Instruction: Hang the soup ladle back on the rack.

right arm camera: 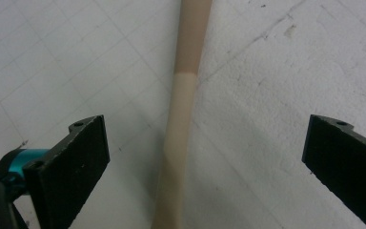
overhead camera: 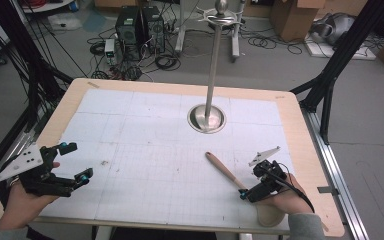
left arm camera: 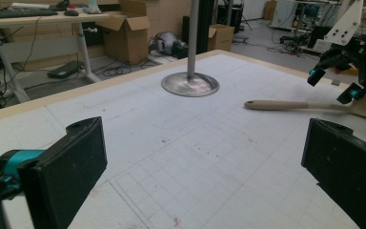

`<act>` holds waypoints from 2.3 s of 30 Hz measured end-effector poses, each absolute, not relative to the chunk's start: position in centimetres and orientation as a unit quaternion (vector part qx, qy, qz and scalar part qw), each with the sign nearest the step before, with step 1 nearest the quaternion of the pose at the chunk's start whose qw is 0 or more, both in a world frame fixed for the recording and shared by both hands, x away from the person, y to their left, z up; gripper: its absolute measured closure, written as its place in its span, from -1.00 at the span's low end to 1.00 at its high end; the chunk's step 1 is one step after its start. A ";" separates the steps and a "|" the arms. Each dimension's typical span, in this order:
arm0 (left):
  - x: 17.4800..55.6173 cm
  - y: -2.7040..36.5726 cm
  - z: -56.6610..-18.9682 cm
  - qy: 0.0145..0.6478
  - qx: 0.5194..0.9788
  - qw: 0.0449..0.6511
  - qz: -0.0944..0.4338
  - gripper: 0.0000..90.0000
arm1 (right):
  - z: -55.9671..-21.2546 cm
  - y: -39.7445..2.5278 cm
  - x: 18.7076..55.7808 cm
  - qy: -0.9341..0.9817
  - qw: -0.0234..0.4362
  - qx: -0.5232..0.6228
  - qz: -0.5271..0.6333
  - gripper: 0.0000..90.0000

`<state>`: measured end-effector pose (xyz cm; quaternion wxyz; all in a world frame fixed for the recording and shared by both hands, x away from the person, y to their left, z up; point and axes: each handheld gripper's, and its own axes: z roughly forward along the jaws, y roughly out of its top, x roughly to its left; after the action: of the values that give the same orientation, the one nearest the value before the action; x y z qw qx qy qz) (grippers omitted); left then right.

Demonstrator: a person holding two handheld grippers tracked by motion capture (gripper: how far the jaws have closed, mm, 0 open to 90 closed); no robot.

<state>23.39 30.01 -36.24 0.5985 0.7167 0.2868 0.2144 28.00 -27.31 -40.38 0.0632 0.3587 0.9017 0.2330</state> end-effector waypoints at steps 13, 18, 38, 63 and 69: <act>23.3 30.4 -36.3 0.291 0.714 0.598 0.217 -0.96 | -41.3 -26.9 28.3 0.912 0.029 0.364 0.190 -0.61; 23.3 30.4 -36.2 0.291 0.713 0.599 0.217 -0.96 | -41.3 -26.8 27.8 0.916 0.016 0.363 0.170 -0.29; 23.6 29.8 -36.1 0.286 0.717 0.598 0.215 -0.96 | -41.4 -26.4 26.9 0.916 0.037 0.367 0.158 0.71; 23.6 30.3 -36.4 0.296 0.714 0.597 0.216 -0.96 | -36.9 -29.1 27.7 0.862 0.102 0.373 0.328 0.72; 23.5 30.4 -36.4 0.298 0.713 0.596 0.218 -0.96 | -35.7 -30.5 28.7 0.853 0.111 0.358 0.364 0.72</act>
<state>23.53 30.41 -36.45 0.5965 0.7126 0.2981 0.2182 28.73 -30.51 -35.68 0.1110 0.3577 0.8527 0.3643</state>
